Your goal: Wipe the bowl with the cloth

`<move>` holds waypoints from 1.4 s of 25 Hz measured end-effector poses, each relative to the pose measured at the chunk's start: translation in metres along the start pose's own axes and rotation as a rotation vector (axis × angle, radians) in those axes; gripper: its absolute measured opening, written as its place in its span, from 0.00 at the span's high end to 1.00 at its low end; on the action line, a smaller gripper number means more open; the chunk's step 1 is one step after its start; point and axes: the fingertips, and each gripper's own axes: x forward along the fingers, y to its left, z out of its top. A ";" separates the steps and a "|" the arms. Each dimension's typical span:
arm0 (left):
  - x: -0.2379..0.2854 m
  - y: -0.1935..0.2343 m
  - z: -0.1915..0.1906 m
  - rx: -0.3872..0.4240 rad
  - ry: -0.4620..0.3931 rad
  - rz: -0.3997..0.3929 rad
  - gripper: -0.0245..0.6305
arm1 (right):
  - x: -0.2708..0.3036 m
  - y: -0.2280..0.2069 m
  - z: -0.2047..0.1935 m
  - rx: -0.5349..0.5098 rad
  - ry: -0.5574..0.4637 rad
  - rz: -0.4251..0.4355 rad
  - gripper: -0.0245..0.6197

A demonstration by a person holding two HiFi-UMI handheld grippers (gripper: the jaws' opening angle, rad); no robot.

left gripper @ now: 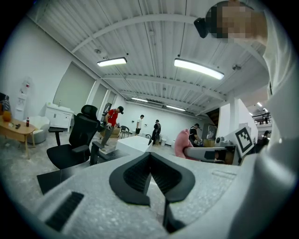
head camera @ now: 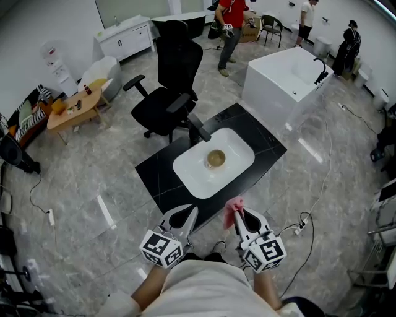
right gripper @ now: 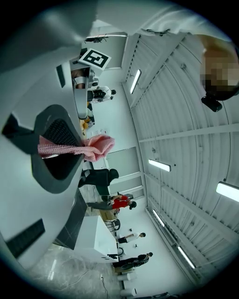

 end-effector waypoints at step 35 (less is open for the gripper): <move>0.135 0.022 0.005 0.017 0.034 0.024 0.94 | 0.041 -0.129 0.030 -0.012 0.021 -0.003 0.92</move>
